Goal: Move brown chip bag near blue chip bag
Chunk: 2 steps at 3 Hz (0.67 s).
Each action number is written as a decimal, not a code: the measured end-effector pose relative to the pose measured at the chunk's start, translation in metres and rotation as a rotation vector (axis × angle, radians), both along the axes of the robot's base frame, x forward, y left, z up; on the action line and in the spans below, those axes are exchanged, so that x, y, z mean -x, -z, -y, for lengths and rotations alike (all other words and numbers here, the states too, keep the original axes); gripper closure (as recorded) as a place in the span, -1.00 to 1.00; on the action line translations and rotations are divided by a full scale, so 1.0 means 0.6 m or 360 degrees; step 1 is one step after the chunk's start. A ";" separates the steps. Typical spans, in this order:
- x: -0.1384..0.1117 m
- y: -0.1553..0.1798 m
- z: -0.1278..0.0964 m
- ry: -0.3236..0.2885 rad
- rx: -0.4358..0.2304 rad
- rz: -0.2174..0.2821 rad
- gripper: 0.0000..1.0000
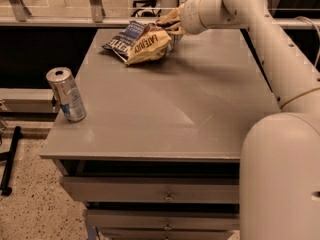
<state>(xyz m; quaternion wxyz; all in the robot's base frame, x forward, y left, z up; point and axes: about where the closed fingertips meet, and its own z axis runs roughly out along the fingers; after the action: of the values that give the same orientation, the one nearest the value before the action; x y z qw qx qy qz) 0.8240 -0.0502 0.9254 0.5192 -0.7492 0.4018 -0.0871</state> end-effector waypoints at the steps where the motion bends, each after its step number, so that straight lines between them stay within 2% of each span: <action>1: -0.002 0.024 0.001 -0.0059 0.0025 -0.0076 0.63; 2: 0.007 0.032 0.006 -0.0136 0.0071 -0.0142 0.00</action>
Offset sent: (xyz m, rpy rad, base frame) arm 0.0101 -0.0210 -0.0082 -0.0699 0.1213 0.1210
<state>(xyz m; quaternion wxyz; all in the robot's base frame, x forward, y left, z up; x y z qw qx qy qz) 0.8201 -0.0539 0.9063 0.4872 -0.7802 0.3903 -0.0403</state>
